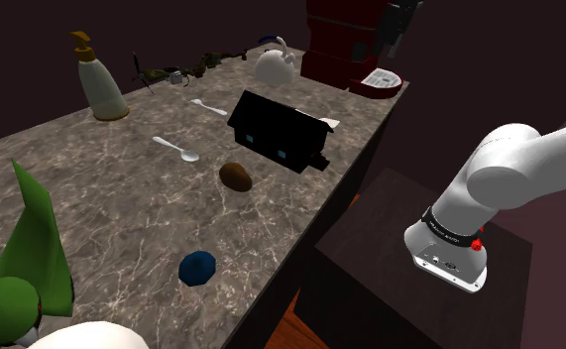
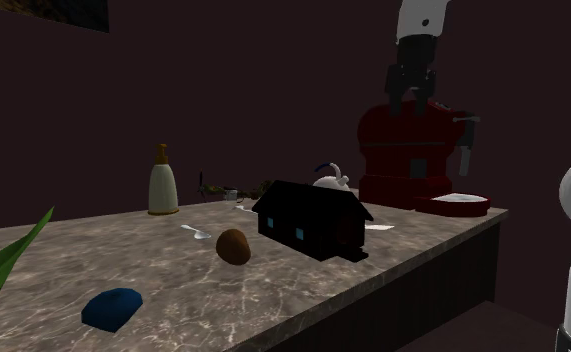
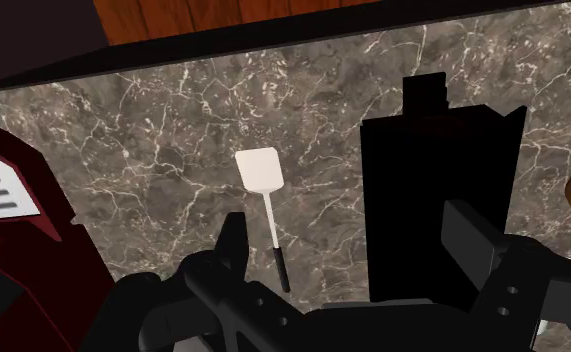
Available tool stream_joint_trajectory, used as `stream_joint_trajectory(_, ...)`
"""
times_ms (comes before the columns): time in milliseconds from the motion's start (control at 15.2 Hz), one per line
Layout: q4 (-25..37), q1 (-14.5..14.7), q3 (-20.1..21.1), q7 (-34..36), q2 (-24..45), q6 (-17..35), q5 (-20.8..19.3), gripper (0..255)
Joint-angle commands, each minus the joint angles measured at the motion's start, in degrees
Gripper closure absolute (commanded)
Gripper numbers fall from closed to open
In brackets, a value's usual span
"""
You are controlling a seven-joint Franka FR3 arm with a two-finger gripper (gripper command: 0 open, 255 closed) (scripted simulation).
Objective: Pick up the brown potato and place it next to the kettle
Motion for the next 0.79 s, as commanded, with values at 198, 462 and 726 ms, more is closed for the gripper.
stream_joint_trajectory(198, -3.54, 1.22, 2.80, 3.06, 0.11, 4.17, 1.50, 0)
stream_joint_trajectory(462, -7.33, 2.94, 6.70, 7.15, 1.37, 10.01, 3.43, 0)
stream_joint_trajectory(726, -10.01, 4.62, 10.79, 11.31, 3.98, 16.14, 5.10, 0)
